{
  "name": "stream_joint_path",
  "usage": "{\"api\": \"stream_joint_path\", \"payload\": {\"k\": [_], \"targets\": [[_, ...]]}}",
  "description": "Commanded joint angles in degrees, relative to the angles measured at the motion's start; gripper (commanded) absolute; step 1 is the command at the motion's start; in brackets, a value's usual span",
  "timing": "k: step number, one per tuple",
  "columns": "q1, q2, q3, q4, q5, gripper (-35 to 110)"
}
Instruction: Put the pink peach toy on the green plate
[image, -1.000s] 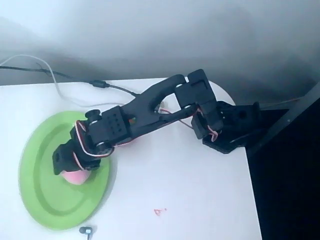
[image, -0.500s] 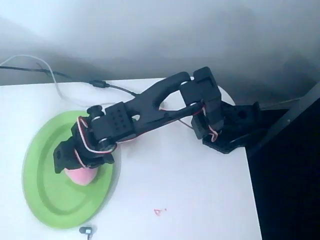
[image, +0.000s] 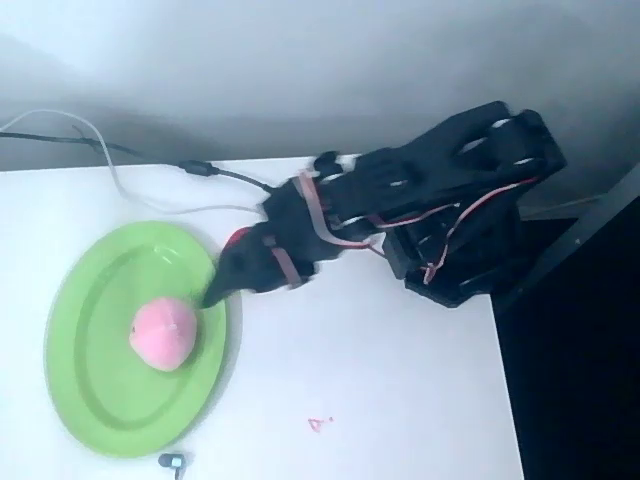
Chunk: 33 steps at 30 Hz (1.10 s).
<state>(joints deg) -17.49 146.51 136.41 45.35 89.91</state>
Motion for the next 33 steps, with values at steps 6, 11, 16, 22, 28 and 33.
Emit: {"api": "stream_joint_path", "payload": {"k": [6, 11, 16, 22, 28, 33], "targets": [[11.2, 18.9, 14.4, 11.6, -2.6, 23], [18.1, 26.9, 22.9, 11.4, -3.5, 18], [19.2, 33.7, 29.5, 11.6, -1.9, 13], [20.1, 38.3, 34.5, 11.7, -0.5, 0], [21.3, 43.4, 38.9, 12.0, 1.1, 0], [20.7, 47.0, 42.1, 14.1, 2.4, 0]]}}
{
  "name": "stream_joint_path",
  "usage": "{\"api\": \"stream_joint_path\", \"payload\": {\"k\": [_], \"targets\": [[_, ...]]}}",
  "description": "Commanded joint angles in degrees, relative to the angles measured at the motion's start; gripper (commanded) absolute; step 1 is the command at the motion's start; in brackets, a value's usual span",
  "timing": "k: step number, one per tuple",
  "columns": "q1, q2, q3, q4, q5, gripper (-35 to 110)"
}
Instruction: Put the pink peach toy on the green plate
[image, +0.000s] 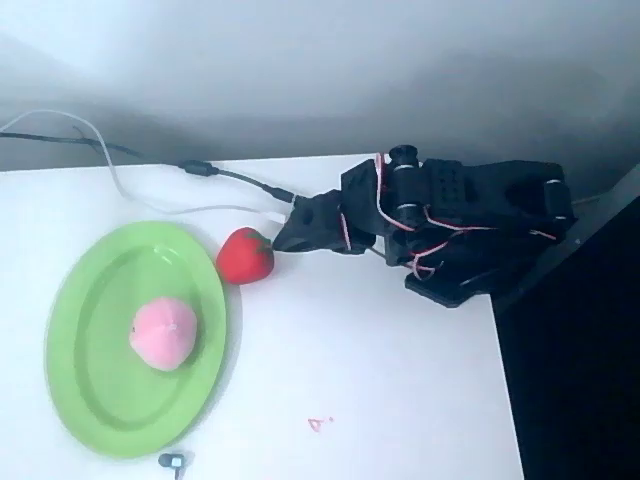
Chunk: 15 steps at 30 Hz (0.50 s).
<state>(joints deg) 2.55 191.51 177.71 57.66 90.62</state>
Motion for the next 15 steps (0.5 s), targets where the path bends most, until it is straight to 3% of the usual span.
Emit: {"api": "stream_joint_path", "payload": {"k": [1, 15], "targets": [[0.4, 2.5, 1.5, 2.0, 2.2, 0], [-3.0, 3.9, 8.1, 6.0, 1.8, 0]]}}
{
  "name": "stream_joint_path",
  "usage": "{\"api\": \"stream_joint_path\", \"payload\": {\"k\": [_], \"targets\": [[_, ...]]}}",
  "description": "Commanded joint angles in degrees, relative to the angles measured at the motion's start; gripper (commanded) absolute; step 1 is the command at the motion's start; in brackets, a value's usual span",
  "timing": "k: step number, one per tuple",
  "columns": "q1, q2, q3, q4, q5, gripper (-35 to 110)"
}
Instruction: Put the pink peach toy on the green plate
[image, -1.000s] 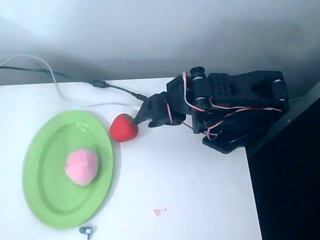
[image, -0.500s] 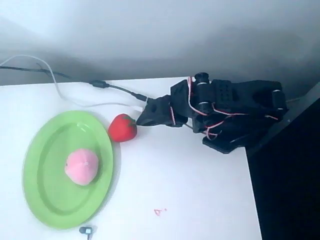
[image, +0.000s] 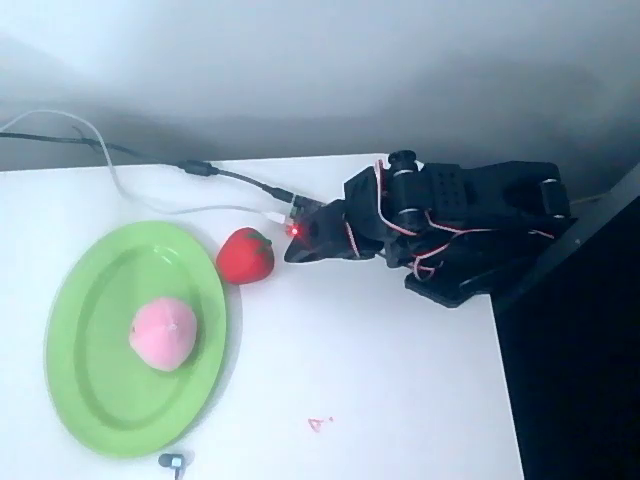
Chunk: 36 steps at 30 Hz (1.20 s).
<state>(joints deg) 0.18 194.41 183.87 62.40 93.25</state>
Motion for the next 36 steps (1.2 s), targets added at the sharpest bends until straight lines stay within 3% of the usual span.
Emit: {"api": "stream_joint_path", "payload": {"k": [1, 13, 36], "targets": [[-0.9, 1.0, 2.5, 1.5, -1.2, 0], [-3.3, 1.2, 3.8, 11.3, -7.7, 0], [-4.1, 1.3, 3.8, 11.3, -8.1, 0]]}}
